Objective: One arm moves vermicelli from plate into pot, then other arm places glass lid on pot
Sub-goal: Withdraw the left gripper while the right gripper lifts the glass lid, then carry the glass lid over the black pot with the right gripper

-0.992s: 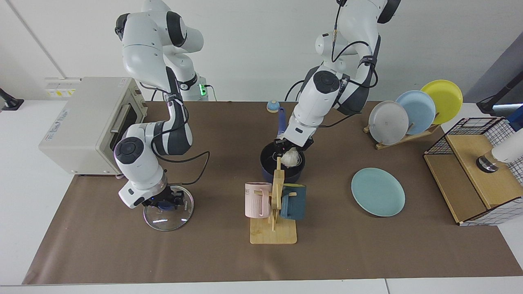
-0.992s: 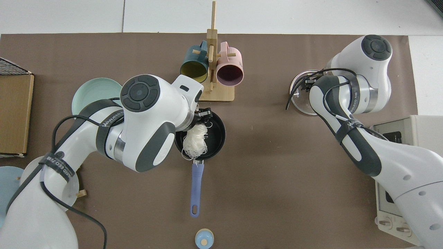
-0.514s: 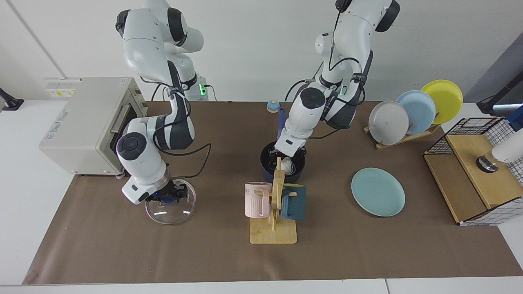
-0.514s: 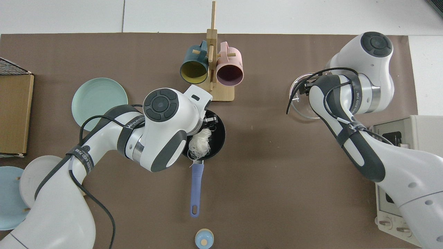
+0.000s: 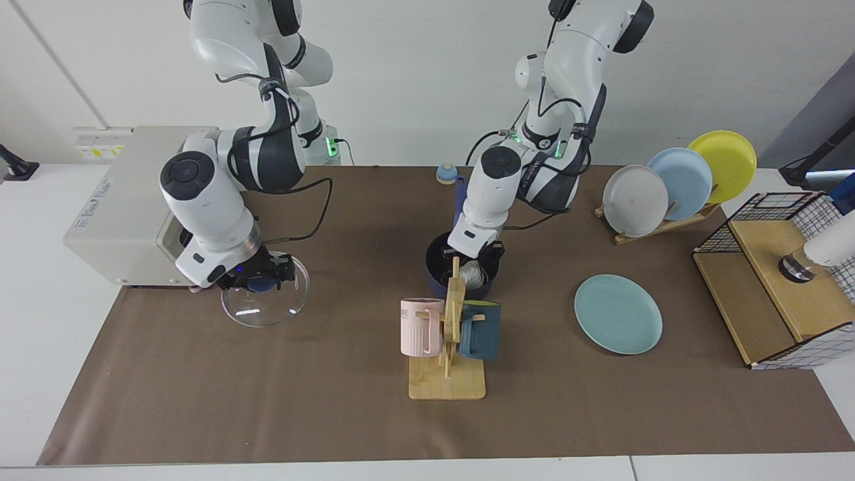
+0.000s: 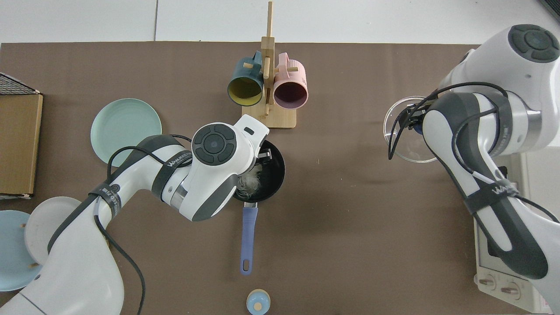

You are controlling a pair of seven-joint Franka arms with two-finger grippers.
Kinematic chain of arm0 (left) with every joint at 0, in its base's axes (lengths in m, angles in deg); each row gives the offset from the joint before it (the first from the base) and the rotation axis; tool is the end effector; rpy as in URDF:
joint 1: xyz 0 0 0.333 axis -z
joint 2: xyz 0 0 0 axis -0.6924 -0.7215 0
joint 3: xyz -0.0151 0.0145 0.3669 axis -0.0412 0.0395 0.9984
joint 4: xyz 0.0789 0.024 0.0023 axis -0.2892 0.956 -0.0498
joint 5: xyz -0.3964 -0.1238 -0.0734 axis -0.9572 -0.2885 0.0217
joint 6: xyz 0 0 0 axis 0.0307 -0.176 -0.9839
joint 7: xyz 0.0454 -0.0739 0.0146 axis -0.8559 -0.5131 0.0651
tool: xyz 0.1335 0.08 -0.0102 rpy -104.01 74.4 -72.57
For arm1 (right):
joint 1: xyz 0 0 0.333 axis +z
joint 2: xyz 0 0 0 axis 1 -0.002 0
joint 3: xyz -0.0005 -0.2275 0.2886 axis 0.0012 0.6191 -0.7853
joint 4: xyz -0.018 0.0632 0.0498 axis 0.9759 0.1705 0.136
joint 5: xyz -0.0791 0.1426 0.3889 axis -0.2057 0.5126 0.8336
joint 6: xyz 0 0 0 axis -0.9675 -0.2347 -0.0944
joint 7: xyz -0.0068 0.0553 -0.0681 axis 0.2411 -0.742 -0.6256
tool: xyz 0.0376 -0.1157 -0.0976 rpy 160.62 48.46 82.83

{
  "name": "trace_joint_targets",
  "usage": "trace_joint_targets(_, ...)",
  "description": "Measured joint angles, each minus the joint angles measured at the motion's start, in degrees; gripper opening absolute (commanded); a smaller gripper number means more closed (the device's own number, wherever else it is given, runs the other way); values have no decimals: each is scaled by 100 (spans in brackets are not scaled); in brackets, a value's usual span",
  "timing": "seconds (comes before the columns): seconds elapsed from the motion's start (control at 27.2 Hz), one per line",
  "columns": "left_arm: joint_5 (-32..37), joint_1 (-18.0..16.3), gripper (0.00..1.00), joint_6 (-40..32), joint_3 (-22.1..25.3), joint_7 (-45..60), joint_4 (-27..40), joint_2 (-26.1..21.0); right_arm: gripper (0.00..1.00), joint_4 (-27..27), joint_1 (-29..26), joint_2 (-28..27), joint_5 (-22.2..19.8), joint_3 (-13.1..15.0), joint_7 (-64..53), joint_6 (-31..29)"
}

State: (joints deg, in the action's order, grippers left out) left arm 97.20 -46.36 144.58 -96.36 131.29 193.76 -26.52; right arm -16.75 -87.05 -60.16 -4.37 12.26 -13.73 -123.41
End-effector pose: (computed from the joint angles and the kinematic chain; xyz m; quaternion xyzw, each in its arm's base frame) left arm 0.5940 -0.3380 0.3267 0.9966 0.0660 0.0264 0.0414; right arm 0.7089 0.0399 0.4261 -0.9974 -0.0656 0.0301 0.0019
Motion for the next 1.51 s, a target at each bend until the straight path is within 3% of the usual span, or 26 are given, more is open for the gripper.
trace_joint_targets(0.11,4,-4,100,-301,-1,3,-179,75,9,-348,-14,351,81,0,-65,59)
trace_joint_targets(0.37,4,-28,100,-1849,79,-159,-1281,386,9,-1263,-11,1090,328,-4,-72,84)
trace_joint_targets(0.62,-168,-50,100,-3004,604,-916,-2313,558,9,-1675,180,1360,447,-16,246,-9)
trace_joint_targets(1.03,-1304,84,100,-3540,2621,-3318,-2535,1231,9,-1681,1466,1391,457,-78,2257,-376)
trace_joint_targets(1.51,-1355,-143,100,-3585,3075,-4761,-2284,1398,8,-1565,2709,1312,433,-84,4289,-628)
